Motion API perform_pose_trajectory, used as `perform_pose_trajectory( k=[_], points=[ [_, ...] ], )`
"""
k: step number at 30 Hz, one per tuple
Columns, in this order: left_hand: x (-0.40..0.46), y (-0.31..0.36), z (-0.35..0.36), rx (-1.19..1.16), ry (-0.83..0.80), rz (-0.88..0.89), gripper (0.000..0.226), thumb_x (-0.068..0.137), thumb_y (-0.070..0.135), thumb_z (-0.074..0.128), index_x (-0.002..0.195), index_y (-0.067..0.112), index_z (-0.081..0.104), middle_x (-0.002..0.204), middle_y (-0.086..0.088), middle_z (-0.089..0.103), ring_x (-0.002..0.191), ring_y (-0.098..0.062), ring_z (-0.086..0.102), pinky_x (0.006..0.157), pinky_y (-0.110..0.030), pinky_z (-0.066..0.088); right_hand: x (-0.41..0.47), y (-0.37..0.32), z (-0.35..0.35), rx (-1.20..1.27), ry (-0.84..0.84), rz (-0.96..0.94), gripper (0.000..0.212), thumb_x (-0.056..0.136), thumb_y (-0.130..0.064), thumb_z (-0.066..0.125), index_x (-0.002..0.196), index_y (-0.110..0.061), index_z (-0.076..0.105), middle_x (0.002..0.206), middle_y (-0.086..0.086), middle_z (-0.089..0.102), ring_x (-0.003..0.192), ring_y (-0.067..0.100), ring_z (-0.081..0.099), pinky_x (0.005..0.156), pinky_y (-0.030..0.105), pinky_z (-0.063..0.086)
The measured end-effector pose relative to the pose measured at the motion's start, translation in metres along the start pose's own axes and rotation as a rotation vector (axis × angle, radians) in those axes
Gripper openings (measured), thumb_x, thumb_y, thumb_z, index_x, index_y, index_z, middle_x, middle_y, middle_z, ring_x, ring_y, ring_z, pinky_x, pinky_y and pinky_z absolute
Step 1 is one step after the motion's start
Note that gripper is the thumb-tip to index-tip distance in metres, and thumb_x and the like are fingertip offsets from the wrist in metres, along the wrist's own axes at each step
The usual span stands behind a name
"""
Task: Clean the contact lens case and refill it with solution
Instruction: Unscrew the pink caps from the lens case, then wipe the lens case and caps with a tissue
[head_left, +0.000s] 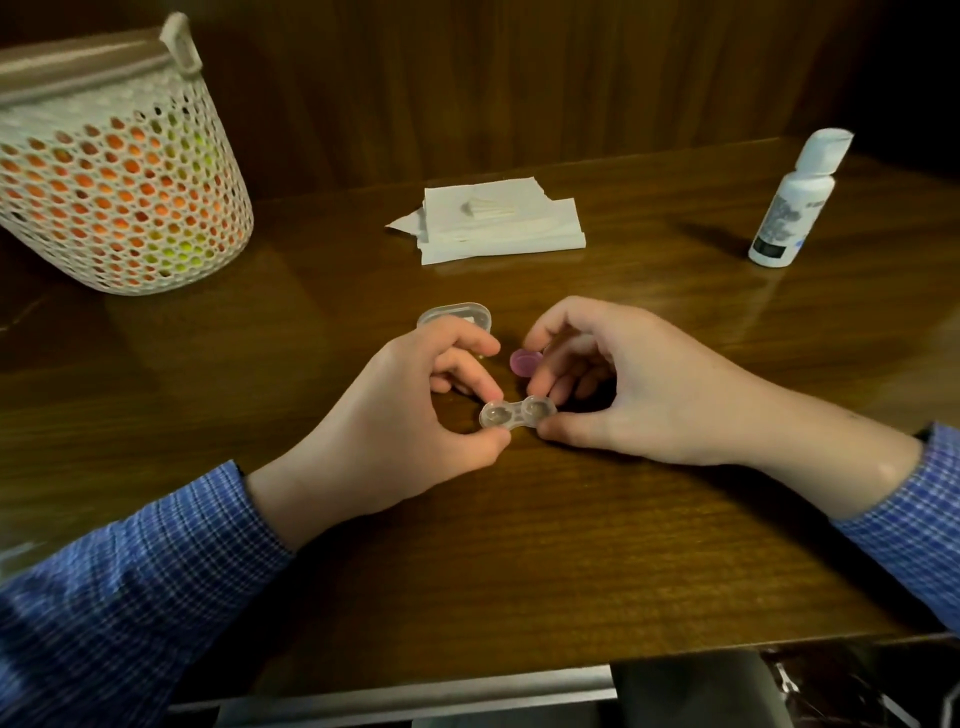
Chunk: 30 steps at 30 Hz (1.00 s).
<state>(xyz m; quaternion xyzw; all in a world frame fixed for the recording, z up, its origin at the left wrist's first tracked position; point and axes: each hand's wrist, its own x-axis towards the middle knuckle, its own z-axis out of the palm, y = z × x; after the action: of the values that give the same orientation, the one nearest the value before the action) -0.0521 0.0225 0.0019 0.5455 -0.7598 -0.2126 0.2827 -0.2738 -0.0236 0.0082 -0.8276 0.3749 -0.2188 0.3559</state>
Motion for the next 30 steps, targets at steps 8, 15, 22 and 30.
perform_pose_trajectory(
  k=[8,15,22,30],
  points=[
    [0.000,-0.004,0.001,-0.005,-0.005,0.015,0.066,0.074,0.030,0.089,0.131,0.026,0.058,0.097,0.019,0.074,0.101,0.005,0.068,0.093,-0.013,0.050,-0.001,0.004,0.001,-0.015,0.008,-0.025,0.047,0.076,-0.021,0.089,0.113,-0.030,0.061,0.098,-0.010,0.074,0.090,0.002,0.071,0.080,0.018,0.058],
    [0.004,0.003,-0.026,-0.130,0.122,0.086,0.031,0.078,0.025,0.078,0.108,0.018,0.071,0.091,0.008,0.075,0.087,-0.005,0.073,0.075,-0.019,0.060,0.003,0.002,-0.022,0.114,0.224,-0.076,0.023,0.083,-0.020,0.080,0.103,-0.020,0.070,0.093,-0.004,0.075,0.083,0.009,0.073,0.078,0.023,0.059],
    [0.126,-0.032,-0.078,0.039,0.298,-0.135,0.010,0.091,0.017,0.073,0.096,0.025,0.072,0.085,0.001,0.073,0.066,-0.006,0.066,0.057,-0.019,0.058,0.112,0.016,-0.061,-0.053,0.410,0.045,0.008,0.091,-0.010,0.071,0.096,-0.015,0.070,0.086,0.005,0.074,0.078,0.023,0.074,0.075,0.037,0.063],
    [0.194,-0.087,-0.037,0.169,0.199,-0.102,0.038,0.094,0.011,0.065,0.131,0.017,0.065,0.124,-0.002,0.069,0.113,-0.014,0.063,0.099,-0.031,0.053,0.227,0.037,-0.053,-0.463,0.178,0.077,0.040,0.090,-0.022,0.070,0.128,-0.010,0.068,0.127,0.008,0.068,0.114,0.025,0.064,0.087,0.031,0.053]
  ],
)
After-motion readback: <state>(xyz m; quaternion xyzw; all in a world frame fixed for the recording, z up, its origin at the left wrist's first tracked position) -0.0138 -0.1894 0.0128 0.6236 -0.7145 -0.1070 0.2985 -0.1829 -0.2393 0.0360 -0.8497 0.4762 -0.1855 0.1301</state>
